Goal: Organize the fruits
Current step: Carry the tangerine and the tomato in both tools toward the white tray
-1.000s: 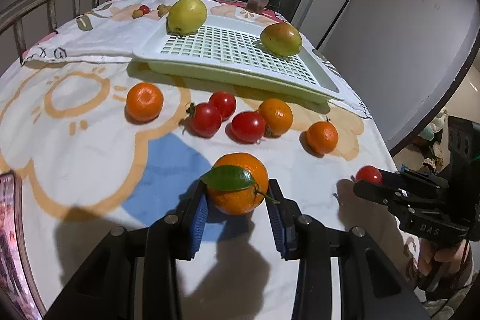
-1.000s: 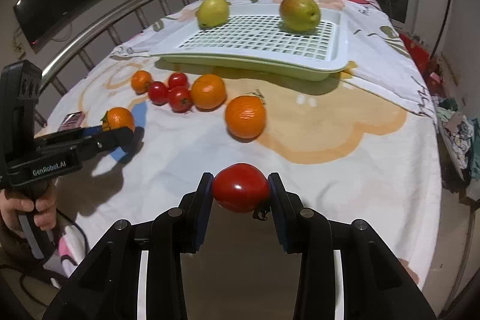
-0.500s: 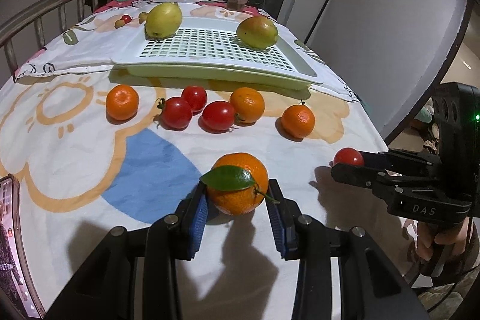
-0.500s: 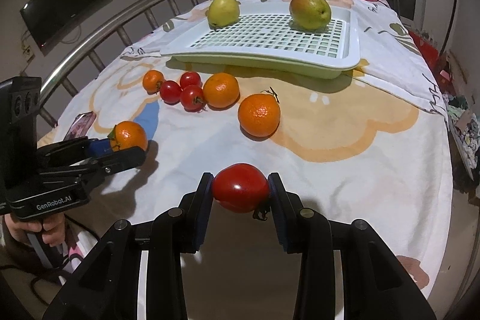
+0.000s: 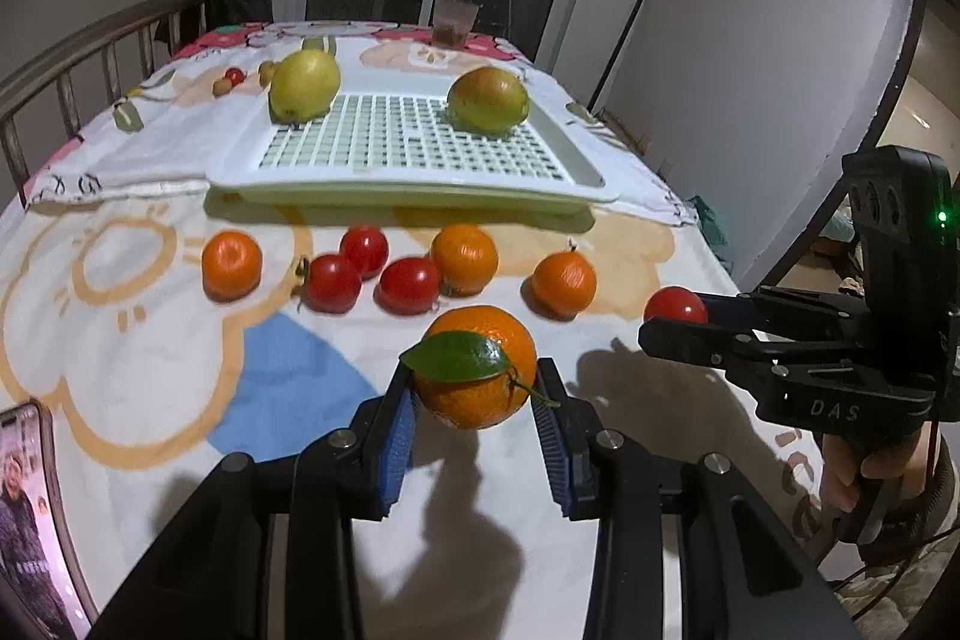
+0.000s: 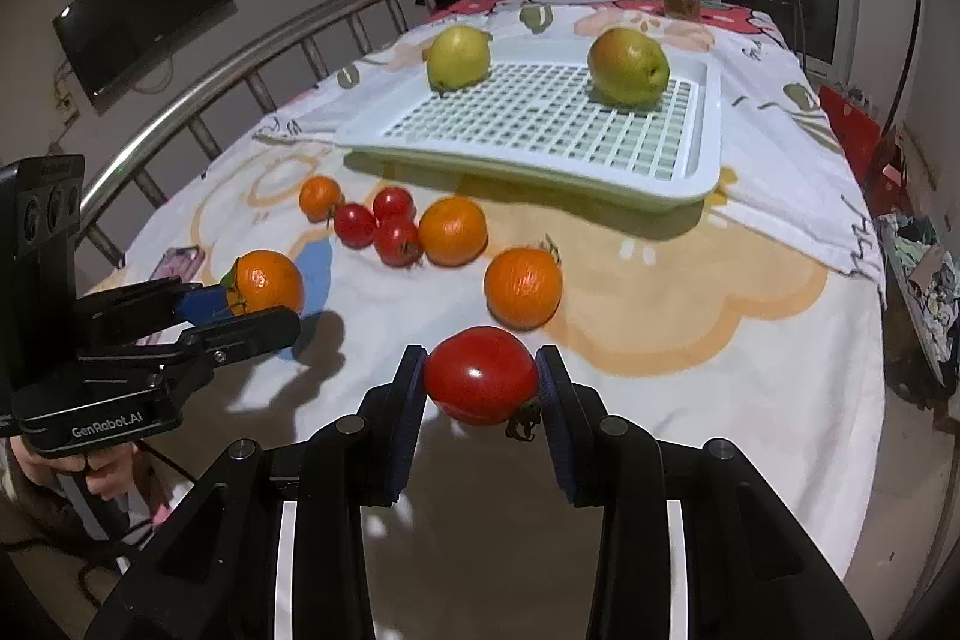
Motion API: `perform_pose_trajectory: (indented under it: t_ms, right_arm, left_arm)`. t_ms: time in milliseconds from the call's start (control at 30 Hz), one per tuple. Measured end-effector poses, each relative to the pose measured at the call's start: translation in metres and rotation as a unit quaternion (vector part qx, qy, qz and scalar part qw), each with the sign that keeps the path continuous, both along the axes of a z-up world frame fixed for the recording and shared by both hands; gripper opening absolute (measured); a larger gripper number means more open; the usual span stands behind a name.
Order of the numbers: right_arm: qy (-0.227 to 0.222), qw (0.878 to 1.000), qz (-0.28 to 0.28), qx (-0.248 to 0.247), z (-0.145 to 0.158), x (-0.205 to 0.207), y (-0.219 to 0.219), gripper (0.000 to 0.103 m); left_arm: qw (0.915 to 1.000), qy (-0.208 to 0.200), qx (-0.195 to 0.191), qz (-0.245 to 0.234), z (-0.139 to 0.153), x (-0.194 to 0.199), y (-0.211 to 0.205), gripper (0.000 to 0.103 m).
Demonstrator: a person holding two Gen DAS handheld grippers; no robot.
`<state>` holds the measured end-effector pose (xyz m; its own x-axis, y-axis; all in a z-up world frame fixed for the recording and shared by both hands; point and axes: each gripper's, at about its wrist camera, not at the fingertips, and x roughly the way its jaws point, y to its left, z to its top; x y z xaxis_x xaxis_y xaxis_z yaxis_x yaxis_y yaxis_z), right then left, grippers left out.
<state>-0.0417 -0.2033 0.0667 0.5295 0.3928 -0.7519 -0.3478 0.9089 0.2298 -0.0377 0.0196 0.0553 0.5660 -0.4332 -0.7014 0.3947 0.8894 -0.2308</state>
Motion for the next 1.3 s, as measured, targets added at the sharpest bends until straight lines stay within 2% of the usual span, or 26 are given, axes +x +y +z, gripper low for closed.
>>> perform_pose_trajectory:
  t_ms: [633, 900, 1100, 1300]
  right_arm:
    - [-0.044, 0.999, 0.000, 0.014, 0.045, 0.034, -0.014, 0.035]
    - [-0.039, 0.999, 0.009, 0.029, 0.056, 0.055, -0.017, 0.035]
    - [-0.033, 0.999, 0.013, 0.020, 0.055, 0.080, -0.011, 0.035]
    - [-0.008, 1.000, 0.001, 0.014, 0.046, 0.115, -0.010, 0.035]
  left_arm:
    - [0.9992, -0.036, -0.015, 0.006, 0.056, 0.037, 0.011, 0.040]
    - [0.9996, -0.012, -0.023, 0.007, 0.065, 0.070, 0.011, 0.040]
    - [0.9999, 0.007, 0.007, 0.002, 0.060, 0.100, -0.009, 0.040]
    - [0.9993, 0.020, 0.030, -0.008, 0.056, 0.128, -0.032, 0.040]
